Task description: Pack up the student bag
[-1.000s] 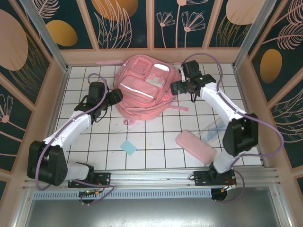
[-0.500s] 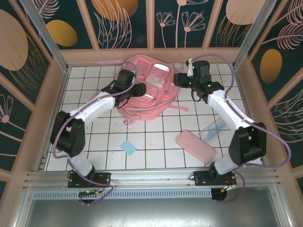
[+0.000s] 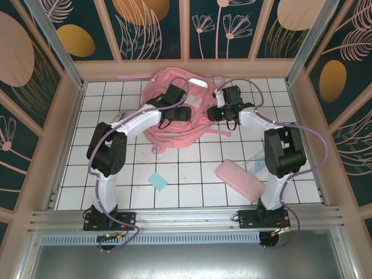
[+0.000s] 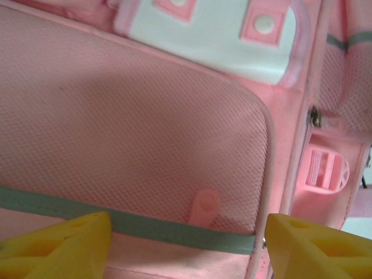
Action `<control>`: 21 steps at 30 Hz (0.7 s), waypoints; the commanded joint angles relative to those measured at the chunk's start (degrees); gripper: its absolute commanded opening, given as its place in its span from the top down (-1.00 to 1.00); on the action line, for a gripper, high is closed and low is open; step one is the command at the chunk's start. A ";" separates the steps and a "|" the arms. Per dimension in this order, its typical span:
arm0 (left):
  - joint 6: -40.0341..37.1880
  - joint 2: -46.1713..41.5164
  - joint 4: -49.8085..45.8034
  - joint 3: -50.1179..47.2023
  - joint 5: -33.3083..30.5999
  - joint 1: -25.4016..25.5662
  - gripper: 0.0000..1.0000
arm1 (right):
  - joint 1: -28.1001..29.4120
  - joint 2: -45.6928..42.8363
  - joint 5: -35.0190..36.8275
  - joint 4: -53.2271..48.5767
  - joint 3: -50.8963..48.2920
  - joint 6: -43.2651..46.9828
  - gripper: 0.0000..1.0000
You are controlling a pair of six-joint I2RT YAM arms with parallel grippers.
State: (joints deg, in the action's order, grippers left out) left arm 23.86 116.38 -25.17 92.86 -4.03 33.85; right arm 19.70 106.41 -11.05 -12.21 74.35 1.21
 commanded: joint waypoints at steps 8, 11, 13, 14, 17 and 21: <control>-5.04 9.12 -9.19 7.47 -11.49 4.73 -0.40 | 0.30 0.37 -1.92 1.81 2.00 0.03 0.20; -5.90 13.08 -11.47 10.32 -15.90 4.89 -0.36 | 0.18 -0.87 -1.45 1.92 0.31 -0.07 0.20; -6.98 15.22 -11.95 11.44 -17.95 4.91 -0.25 | 0.23 -1.71 -1.51 1.94 -0.72 -0.07 0.20; -7.70 16.45 -11.97 11.65 -18.18 4.76 -0.12 | 0.23 -2.14 -1.52 1.85 -1.24 0.01 0.20; -9.14 19.07 -11.72 11.99 -16.50 4.78 0.25 | 0.21 -2.77 -1.28 1.45 -1.92 0.43 0.20; -9.81 18.83 -10.50 10.81 -12.79 4.76 0.80 | 0.19 -2.36 -0.82 0.14 -1.50 1.62 0.20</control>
State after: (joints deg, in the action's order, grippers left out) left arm 15.94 130.98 -33.67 105.89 -20.10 39.40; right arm 19.70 106.24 -12.10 -11.38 73.19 1.28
